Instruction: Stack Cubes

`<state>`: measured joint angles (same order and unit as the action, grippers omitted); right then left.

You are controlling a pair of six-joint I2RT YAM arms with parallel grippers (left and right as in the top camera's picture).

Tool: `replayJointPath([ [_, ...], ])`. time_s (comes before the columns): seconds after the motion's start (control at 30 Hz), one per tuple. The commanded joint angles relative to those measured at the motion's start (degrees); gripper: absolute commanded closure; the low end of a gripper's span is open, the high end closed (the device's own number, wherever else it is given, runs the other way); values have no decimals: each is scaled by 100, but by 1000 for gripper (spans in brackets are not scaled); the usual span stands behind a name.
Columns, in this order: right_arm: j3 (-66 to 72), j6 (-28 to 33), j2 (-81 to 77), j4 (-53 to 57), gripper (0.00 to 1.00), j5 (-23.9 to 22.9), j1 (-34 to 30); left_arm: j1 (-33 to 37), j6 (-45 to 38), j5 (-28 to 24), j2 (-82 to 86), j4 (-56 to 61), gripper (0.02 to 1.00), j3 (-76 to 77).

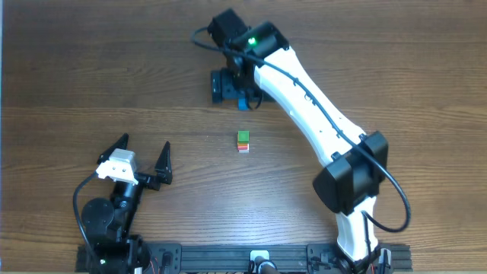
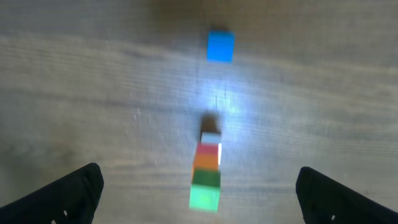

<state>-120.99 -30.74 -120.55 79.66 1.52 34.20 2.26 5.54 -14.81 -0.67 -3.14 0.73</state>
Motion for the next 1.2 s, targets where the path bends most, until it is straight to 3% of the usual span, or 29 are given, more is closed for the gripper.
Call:
replayJointPath([
  [0.03, -535, 278, -754, 142, 9, -48, -162, -22, -83, -17, 39, 17, 18, -42],
  [0.83, -557, 509, -2201, -535, 7, -118, -269, -22, -83, -15, 39, 17, 18, -42],
  [1.2, -540, 319, -2262, -686, 73, -341, -341, -22, -83, -15, 39, 17, 18, -42],
])
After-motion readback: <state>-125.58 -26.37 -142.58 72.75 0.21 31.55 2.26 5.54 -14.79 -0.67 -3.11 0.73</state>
